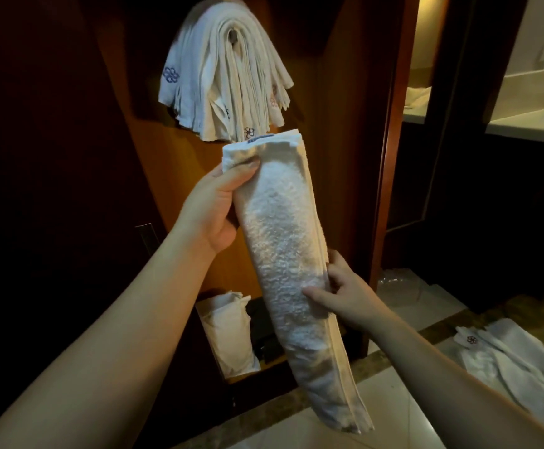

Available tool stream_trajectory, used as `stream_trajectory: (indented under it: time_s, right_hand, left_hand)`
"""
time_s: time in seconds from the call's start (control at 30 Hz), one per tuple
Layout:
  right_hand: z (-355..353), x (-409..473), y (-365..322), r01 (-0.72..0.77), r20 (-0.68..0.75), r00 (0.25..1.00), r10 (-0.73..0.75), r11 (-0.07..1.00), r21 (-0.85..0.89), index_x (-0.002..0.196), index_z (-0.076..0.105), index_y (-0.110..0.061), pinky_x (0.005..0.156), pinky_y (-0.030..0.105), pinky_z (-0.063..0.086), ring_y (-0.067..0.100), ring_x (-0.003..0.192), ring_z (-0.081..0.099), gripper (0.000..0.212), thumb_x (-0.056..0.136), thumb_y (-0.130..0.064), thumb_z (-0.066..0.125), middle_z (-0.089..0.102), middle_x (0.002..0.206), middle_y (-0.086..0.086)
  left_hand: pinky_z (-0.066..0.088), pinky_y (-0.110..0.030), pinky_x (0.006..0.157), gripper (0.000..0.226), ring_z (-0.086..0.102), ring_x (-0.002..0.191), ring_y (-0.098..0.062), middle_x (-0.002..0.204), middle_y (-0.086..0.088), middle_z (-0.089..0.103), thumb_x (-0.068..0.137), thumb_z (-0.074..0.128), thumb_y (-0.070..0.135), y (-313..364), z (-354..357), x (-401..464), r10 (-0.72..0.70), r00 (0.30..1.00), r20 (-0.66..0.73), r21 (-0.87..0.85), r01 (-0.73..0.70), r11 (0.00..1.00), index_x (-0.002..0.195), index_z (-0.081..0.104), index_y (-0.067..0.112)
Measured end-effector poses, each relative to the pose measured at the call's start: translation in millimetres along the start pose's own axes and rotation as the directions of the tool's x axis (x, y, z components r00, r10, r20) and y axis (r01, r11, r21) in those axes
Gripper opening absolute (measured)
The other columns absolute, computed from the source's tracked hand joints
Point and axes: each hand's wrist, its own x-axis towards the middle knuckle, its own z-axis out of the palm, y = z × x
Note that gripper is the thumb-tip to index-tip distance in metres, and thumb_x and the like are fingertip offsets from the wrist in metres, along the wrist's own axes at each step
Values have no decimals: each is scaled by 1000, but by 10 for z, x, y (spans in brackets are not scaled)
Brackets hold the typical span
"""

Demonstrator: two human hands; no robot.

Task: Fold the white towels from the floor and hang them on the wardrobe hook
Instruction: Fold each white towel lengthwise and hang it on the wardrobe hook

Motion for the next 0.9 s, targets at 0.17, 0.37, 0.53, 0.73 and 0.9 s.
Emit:
stream_trajectory:
  time_s: [0.17,0.37,0.53,0.73,0.9]
  right_hand:
    - [-74,129,-257,63,51,996,-79,962,267,114,74,-29,120,44,32,12,150,31,61,61,-58,78,33,161,-8]
    - [48,227,-341,41,33,998,-61,901,431,92,80,-28,98,43,56,19,106,72,42,59,-52,83,76,110,0]
    - [319,229,-237,33,-161,987,-7,987,158,100,71,-30,98,44,52,19,110,60,60,61,-75,67,60,119,2]
    - [622,209,-2,-2,-50,999,3,1000,26,99,57,-56,94,34,54,4,109,56,22,81,-64,68,52,114,-19]
    - [573,226,87,42,75,996,-38,998,-53,149,43,-36,102,6,25,1,133,37,46,104,-44,39,38,139,-20]
  left_hand:
    - [59,-39,83,43,70,101,-26,105,-10,73,78,74,22,-28,-38,38,-94,979,179,30,90,996,120,66,13]
    - [59,-36,82,39,71,101,-26,109,-11,74,79,76,25,4,-85,97,-55,982,182,144,29,989,116,71,15]
    - [60,-34,76,22,75,97,-20,106,-5,77,88,73,20,-22,-48,79,60,994,-94,193,-41,980,110,75,20]
    - [62,-42,80,15,75,96,-19,103,-1,78,89,74,25,74,-76,100,133,961,-243,168,-93,981,104,77,25]
    - [62,-38,74,12,76,93,-17,102,0,78,88,74,25,89,-158,168,103,957,-270,190,-52,980,100,78,27]
